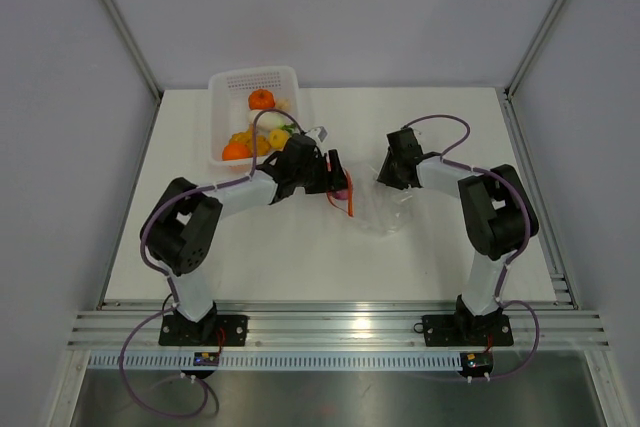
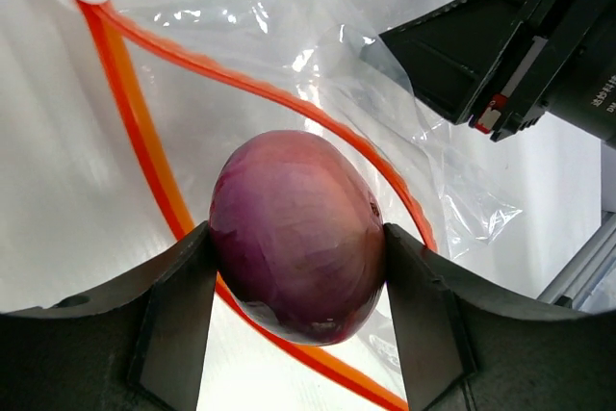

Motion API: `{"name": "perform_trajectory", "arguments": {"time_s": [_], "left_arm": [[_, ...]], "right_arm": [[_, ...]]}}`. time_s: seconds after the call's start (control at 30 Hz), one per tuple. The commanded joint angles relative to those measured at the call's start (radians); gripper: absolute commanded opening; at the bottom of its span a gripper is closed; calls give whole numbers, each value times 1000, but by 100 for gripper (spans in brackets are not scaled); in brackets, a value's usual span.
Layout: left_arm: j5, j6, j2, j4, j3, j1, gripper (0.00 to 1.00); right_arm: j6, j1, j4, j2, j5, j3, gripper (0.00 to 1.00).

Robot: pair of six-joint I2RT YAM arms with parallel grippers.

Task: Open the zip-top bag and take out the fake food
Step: Pick up the fake vegetable from the zipper food storage bag, then place the fake vegetable in the bin.

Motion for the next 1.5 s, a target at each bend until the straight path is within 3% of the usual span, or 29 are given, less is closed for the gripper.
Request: {"name": "perform_trajectory", "arguments": {"time_s": [0.0, 0.2, 0.5, 0.63, 0.83, 1.17, 1.33, 1.47], "left_arm": [[-66, 27, -67, -98, 42, 11, 48], [-85, 29, -163, -92, -10, 61, 48], [-4, -16, -295, -45, -83, 192, 48], [102, -122, -297, -3, -57, 267, 48], [12, -180, -317, -39, 16, 357, 48], [-72, -202, -194, -72, 172, 560, 49], [-177, -108, -58, -267, 368, 569, 50], [-192, -93, -24, -267, 398, 572, 52]], "right_arm": [[10, -12, -20, -47, 12, -9, 35], [14, -21, -17, -61, 7, -19, 35], [10, -21, -9, -64, -17, -24, 35], [-1, -19, -8, -55, -28, -19, 34], [10, -21, 12, -58, -48, -44, 34], [19, -21, 48, -72, -99, -67, 34], [16, -19, 45, -73, -88, -67, 34], [16, -19, 52, -85, -91, -71, 35]]}}
